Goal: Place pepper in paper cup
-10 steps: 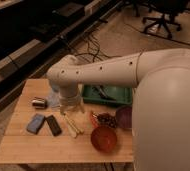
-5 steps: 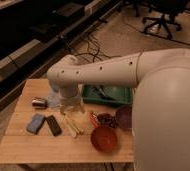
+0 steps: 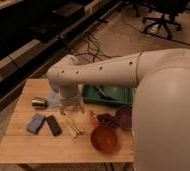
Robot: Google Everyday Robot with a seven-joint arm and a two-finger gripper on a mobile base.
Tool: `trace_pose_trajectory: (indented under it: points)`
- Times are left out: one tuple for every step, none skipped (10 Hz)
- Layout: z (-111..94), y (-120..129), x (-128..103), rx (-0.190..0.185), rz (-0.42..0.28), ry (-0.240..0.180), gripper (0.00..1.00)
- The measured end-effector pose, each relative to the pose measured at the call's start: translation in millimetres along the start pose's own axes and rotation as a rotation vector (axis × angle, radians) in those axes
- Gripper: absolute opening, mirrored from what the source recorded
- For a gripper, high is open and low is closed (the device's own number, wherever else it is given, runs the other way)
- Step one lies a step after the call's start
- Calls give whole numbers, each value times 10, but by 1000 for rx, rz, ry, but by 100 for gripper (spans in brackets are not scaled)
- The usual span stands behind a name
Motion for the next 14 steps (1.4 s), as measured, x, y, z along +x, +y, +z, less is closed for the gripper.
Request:
trace_pose_trajectory:
  points:
    - [0, 0, 0, 0, 0, 0, 65]
    - [0, 0, 0, 0, 0, 0, 65]
    - [0, 0, 0, 0, 0, 0, 65]
    - [0, 0, 0, 0, 0, 0, 65]
    - [0, 0, 0, 0, 0, 0, 65]
    - [0, 0, 0, 0, 0, 0, 65]
    - [0, 0, 0, 0, 0, 0, 65]
    - [0, 0, 0, 0, 0, 0, 65]
    - [0, -4, 1, 0, 1, 0, 65]
    - [-7, -34, -2, -3, 11, 0, 65]
    - [-9, -82, -5, -4, 22, 1, 65]
    - [-17, -155, -19, -13, 36, -1, 65]
    - [-20, -274, -19, -19, 57, -1, 65]
    - [-24, -353, -15, -23, 73, -2, 65]
